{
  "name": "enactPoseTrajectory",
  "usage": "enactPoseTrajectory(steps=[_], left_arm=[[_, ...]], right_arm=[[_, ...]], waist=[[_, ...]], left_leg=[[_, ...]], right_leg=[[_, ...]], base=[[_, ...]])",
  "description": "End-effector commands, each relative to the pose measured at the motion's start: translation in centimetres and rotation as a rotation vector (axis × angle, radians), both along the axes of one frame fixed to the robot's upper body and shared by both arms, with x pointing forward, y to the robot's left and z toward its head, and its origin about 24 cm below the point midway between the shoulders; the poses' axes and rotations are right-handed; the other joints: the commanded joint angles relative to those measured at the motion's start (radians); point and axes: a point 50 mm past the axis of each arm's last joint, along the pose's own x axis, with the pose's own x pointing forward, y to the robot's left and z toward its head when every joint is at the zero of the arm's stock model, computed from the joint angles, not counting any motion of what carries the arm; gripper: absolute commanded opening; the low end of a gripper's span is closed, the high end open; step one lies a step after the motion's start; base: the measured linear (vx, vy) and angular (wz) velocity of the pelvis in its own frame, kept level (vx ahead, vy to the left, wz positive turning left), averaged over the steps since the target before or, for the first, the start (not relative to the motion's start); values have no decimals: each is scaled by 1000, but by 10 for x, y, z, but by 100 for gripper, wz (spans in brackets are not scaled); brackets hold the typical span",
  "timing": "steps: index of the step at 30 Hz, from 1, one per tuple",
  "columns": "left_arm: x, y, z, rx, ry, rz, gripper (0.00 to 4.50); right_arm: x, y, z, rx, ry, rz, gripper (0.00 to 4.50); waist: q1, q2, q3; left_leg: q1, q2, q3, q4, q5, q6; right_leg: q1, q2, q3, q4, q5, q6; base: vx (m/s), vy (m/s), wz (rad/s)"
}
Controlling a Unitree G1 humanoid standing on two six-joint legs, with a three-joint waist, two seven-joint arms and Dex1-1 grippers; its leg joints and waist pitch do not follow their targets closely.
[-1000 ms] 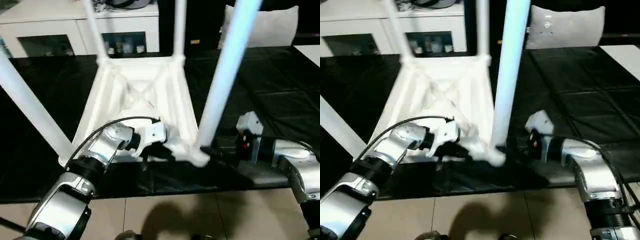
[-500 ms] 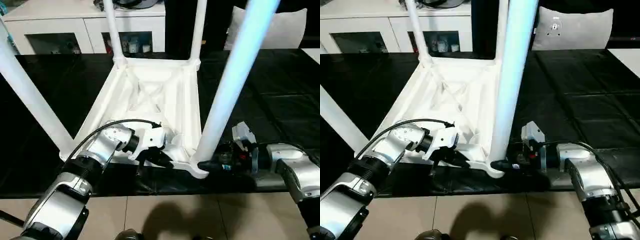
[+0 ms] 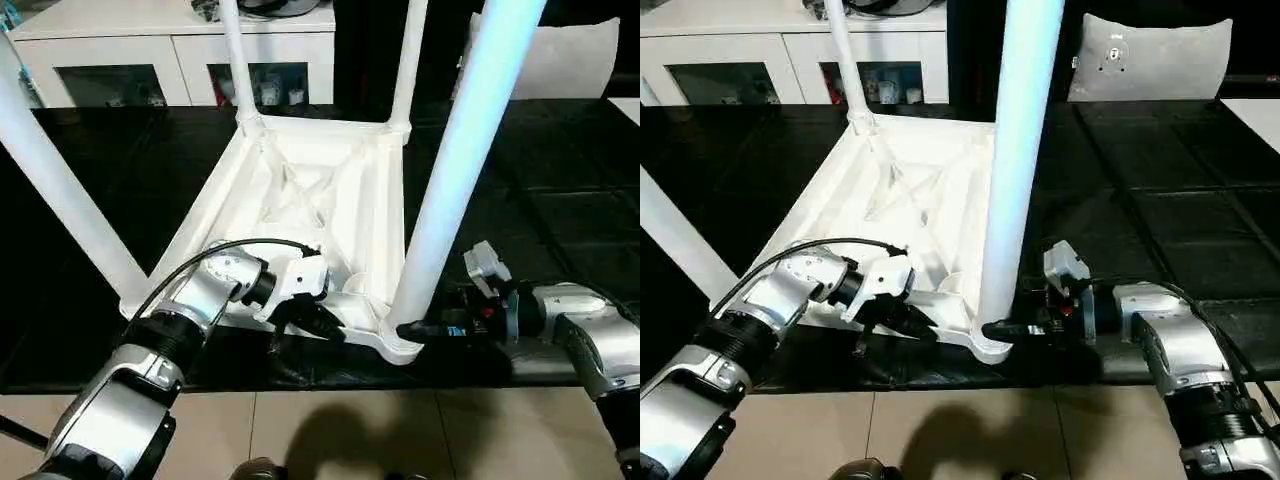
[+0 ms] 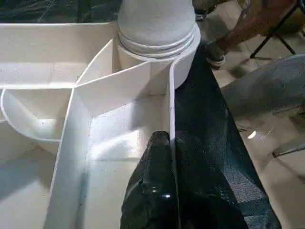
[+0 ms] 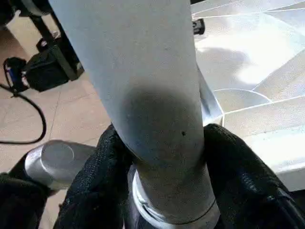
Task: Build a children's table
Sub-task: Rotate leg to tighten
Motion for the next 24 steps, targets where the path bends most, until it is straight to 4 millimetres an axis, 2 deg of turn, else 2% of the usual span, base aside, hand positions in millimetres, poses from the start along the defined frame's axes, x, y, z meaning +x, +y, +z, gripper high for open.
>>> enactPoseTrajectory(steps=[1, 4, 5, 6, 7, 8, 11, 12, 14, 15, 17, 19, 21, 24], left_arm=[[10, -14, 13, -42, -43, 66, 0], [17, -24, 15, -61, -54, 188, 0], [19, -28, 15, -67, -55, 218, 0], [20, -30, 15, -70, -55, 234, 0], [21, -34, 16, -80, -55, 267, 0], [23, -38, 17, -91, -52, 302, 0], [27, -50, 20, -118, -61, 393, 0], [29, -59, 22, -148, -64, 448, 0], [32, -69, 26, -175, -85, 518, 0], [33, -72, 27, -180, -94, 531, 0], [34, -75, 28, -184, -103, 546, 0], [34, -75, 29, -184, -112, 546, 0], [33, -74, 28, -172, -124, 541, 0], [33, -67, 26, -158, -135, 524, 0]], right_arm=[[3, 18, 1, 35, -6, -58, 201], [21, 26, -6, -36, -60, -325, 201], [26, 29, -8, -51, -68, -392, 200], [28, 31, -9, -60, -72, -429, 199], [31, 34, -10, -67, -66, -486, 198], [35, 37, -11, -70, -57, -552, 198], [44, 45, -12, -94, -49, -731, 196], [50, 49, -14, -104, -26, -848, 196], [55, 59, -12, -67, -11, -946, 196], [55, 61, -11, -55, -15, -953, 196], [57, 65, -10, -48, -34, -962, 264], [57, 68, -9, -41, -47, -960, 275], [59, 72, -4, -5, -89, -955, 287], [56, 69, -2, -13, -124, -922, 310]], waist=[[-9, -18, -67], [-29, -17, -59], [-45, -20, -56], [-61, -22, -56], [-68, -17, -57], [-85, -17, -59], [-114, -15, -63], [-121, -15, -67], [-131, -14, -69], [-128, -12, -73], [-125, -15, -76], [-123, -16, -82], [-117, -13, -87], [-115, -13, -87]], left_leg=[[17, 62, -20, -81, -265, 65], [23, 55, -25, -83, -319, 22], [24, 47, -29, -79, -355, 2], [11, 44, -37, -81, -367, -4], [17, 44, -36, -80, -377, -1], [19, 45, -38, -79, -383, 3], [6, 45, -37, -81, -350, 22], [7, 43, -37, -79, -340, 25], [7, 39, -34, -76, -322, 31], [7, 40, -34, -76, -303, 37], [4, 42, -31, -77, -263, 59], [-4, 44, -30, -74, -208, 82], [0, 44, -25, -70, -139, 116], [0, 46, -25, -69, -120, 137]], right_leg=[[54, -54, 63, -73, -440, -126], [45, -52, 56, -86, -523, -100], [49, -54, 44, -96, -588, -72], [62, -53, 34, -100, -624, -35], [58, -53, 33, -106, -628, -27], [55, -52, 34, -107, -599, -37], [59, -51, 39, -100, -518, -72], [58, -51, 37, -98, -503, -84], [56, -50, 37, -98, -491, -95], [58, -51, 39, -96, -469, -96], [61, -50, 46, -88, -393, -114], [68, -51, 50, -72, -304, -141], [68, -50, 53, -58, -196, -185], [73, -51, 54, -52, -170, -202]], base=[[0, 0, 0], [0, 0, 0], [0, 0, 0], [0, 0, 0], [0, 0, 0], [0, 0, 0], [0, 0, 0], [0, 0, 0], [0, 0, 0], [0, 0, 0], [0, 0, 0], [0, 0, 0], [0, 0, 0], [0, 0, 0]])
